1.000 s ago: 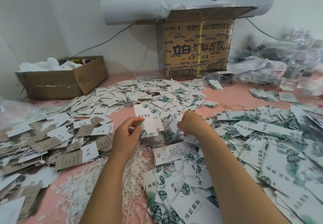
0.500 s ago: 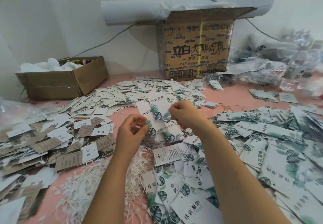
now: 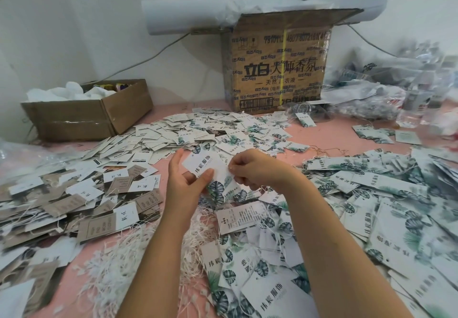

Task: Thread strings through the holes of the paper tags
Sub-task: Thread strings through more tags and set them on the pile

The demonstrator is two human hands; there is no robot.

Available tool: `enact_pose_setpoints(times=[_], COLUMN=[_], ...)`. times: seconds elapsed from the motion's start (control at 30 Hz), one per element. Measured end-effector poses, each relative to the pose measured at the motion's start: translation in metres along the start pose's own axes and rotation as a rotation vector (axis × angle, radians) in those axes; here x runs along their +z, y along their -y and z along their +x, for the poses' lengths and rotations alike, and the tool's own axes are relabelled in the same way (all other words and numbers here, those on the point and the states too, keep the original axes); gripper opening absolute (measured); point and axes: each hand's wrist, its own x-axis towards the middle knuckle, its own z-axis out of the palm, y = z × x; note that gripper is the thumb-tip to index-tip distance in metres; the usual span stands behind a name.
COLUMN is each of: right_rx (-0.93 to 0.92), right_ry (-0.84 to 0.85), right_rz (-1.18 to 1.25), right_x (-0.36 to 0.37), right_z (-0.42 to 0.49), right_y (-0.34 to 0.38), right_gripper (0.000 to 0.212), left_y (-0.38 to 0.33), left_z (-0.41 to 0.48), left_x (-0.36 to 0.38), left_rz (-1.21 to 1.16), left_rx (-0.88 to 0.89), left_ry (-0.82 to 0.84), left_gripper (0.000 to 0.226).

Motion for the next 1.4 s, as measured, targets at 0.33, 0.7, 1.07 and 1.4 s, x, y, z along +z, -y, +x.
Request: enact_pose_setpoints(times=[0.33,0.7,1.07,1.4], right_rx=[-0.169,-0.160,-0.151,-0.154], right_ry=[0.099,0.104,-0.042,-0.214], right_rz=[0.450,0.496,0.108,0.068], right_x=[-0.002,0.003,0.003,-0.007], right_z=[-0.002,0.001,-0.002,-0.005], right_y=[0.003,0.003,0.007,0.004], right_gripper=[0.028,0.022,0.014,0.015], left_y=[-0.008,-0.012,-0.014,-0.020], left_z=[-0.005,-0.009,-0.007,-0.006], left_x=[-0.002,0.000,-0.004,-0.003], left_rz=[-0.324,-0.206,-0.295,-0.258], left_rx=[-0.184,-0.165,-0.161,-0.126], left_ry=[0.265,0.404,0.344,0.255], left_gripper=[0.026,0.052,0.058,0.036])
